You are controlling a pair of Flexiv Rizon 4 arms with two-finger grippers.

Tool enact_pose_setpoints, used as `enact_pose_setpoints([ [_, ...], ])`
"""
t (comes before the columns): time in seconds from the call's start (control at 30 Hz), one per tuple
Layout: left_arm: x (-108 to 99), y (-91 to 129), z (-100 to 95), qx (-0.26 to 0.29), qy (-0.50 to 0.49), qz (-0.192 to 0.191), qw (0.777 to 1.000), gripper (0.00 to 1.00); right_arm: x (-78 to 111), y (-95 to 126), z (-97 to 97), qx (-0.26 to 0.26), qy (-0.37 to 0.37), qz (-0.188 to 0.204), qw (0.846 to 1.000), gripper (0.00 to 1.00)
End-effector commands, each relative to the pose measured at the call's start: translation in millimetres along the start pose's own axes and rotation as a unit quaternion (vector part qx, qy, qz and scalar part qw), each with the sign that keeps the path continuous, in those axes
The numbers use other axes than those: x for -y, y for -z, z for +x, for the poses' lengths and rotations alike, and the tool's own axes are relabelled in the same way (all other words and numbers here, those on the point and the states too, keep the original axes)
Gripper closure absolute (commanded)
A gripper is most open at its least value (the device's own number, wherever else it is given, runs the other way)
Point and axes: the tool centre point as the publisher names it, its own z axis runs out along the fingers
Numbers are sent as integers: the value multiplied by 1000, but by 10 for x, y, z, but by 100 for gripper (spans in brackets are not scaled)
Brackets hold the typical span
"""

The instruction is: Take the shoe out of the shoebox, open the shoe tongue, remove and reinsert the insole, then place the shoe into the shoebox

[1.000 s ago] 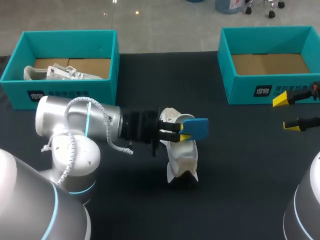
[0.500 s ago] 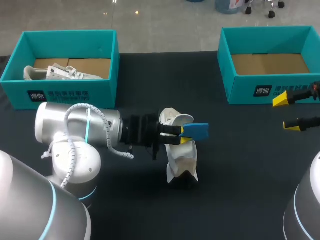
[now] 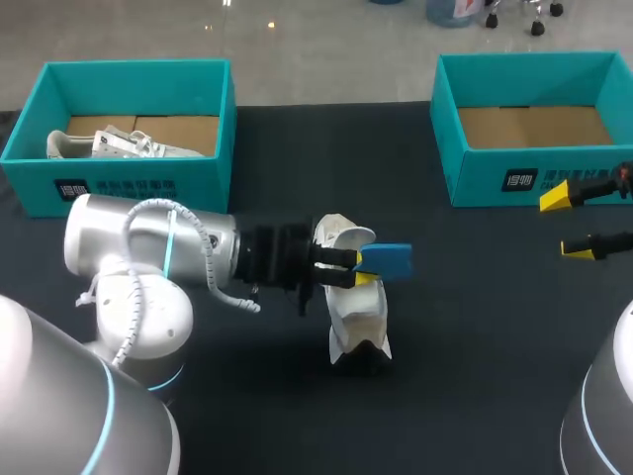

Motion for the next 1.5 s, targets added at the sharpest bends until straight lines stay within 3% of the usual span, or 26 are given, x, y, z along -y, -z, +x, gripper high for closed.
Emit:
enact_pose_setpoints([
  [0.03,22,64,15,-3,4,-12,1000,100,6,-3,3,2,-1,0,1000,0],
  [0.67,52,95,17,0,0,-17,1000,100,6,-3,3,2,-1,0,1000,0],
  [0.93,51,193,130,-9,6,-21,1000,100,6,-3,3,2,-1,0,1000,0],
  [1.5,-203,154,157,-7,-5,-21,1000,100,6,-3,3,2,-1,0,1000,0],
])
